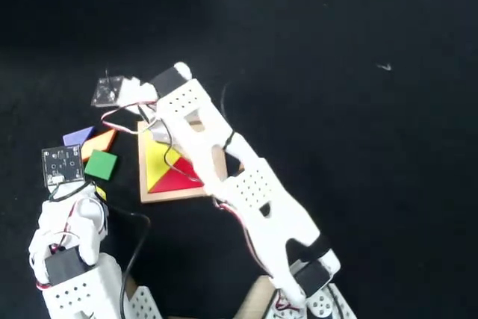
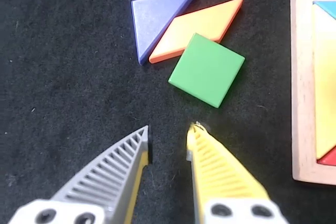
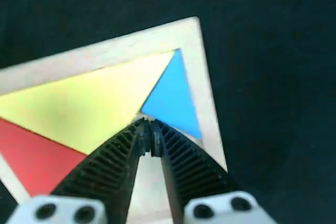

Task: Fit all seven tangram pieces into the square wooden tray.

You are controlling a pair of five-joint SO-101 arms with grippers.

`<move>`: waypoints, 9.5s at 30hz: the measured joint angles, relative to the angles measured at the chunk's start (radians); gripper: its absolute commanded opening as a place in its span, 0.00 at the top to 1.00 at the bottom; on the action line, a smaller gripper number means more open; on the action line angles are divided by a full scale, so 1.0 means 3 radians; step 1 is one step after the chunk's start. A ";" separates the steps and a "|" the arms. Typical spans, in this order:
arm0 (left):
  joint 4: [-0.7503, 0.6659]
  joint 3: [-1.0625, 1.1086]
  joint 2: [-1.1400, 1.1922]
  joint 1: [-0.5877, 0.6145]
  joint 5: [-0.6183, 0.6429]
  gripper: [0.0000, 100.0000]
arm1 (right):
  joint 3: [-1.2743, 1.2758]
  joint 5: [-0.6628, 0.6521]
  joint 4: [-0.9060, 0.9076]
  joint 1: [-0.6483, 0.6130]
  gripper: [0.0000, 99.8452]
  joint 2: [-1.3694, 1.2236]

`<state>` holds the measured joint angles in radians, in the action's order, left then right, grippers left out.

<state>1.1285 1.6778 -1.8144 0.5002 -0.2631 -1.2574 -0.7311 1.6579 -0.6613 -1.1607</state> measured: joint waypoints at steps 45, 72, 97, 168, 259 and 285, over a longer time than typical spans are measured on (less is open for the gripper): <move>0.1002 -0.2516 0.0077 0.0000 -0.0378 0.73 | 0.5744 0.0803 -0.0992 0.0389 0.99 0.5744; 0.0118 -0.3345 0.4352 -0.0731 -0.1703 0.73 | 0.8321 0.0813 -0.2854 0.0721 0.99 0.6327; -0.0368 -0.5222 0.7181 -0.0455 -0.2864 0.73 | 0.8352 0.0818 -0.2966 0.1002 0.99 0.6327; 0.1923 -0.6797 0.7841 -0.0752 -0.3821 0.96 | 0.8352 0.0818 -0.2966 0.1002 0.99 0.6327; -0.3222 -0.8782 1.0429 0.2583 0.0650 0.97 | 0.8352 0.1872 -0.3314 0.2179 0.99 0.6327; 0.1478 -1.1006 1.0694 0.2286 -0.0113 0.97 | 0.8352 0.1867 -0.3314 0.2010 0.99 0.6327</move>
<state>1.5719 -1.6241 1.3940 1.1861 -0.2969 1.2482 -0.1711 0.6636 -0.0583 0.7373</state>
